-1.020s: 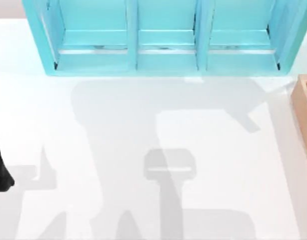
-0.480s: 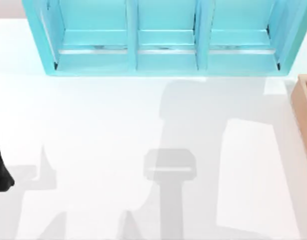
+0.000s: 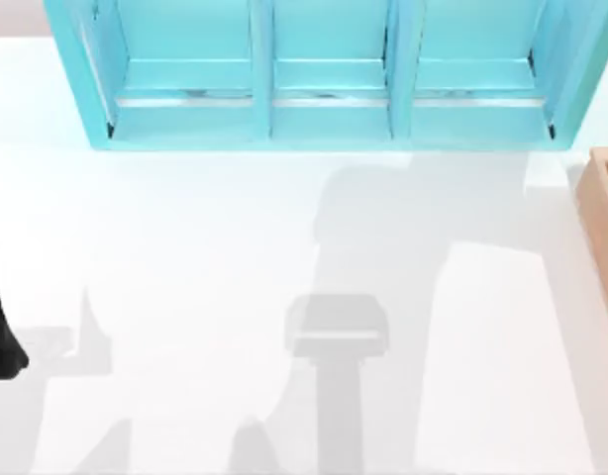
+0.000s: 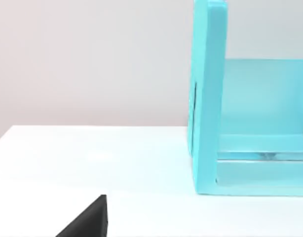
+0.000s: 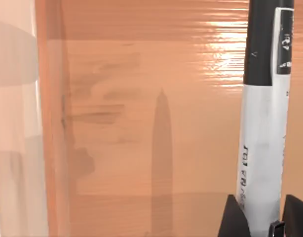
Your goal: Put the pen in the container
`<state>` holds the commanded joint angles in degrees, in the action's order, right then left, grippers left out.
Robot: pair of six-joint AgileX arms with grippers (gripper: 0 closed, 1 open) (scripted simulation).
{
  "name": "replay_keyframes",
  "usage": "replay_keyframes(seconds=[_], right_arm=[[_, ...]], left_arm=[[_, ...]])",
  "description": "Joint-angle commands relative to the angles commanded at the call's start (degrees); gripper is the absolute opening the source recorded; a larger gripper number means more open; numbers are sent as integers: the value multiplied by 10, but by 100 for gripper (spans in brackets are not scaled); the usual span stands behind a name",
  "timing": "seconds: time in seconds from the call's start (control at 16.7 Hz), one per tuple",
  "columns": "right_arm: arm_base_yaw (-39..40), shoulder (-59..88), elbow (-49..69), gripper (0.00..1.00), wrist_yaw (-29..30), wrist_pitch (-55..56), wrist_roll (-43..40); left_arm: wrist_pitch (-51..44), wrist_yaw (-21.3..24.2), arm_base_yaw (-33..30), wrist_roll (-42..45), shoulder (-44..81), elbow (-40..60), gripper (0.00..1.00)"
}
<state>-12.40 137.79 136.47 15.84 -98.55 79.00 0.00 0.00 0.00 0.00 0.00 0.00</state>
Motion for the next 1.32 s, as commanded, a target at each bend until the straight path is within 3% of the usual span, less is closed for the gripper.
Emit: replay_keyframes(seconds=[0.54,0.96,1.32], right_arm=[[13,-102,-313,0,-11,91,2],[9,-125,-360,0,-5,117,7],[9,-125,-360,45,-5,117,7]], left_arm=[[0,0,0,0,0,0,100],[0,0,0,0,0,0,100],[0,0,0,0,0,0,100]])
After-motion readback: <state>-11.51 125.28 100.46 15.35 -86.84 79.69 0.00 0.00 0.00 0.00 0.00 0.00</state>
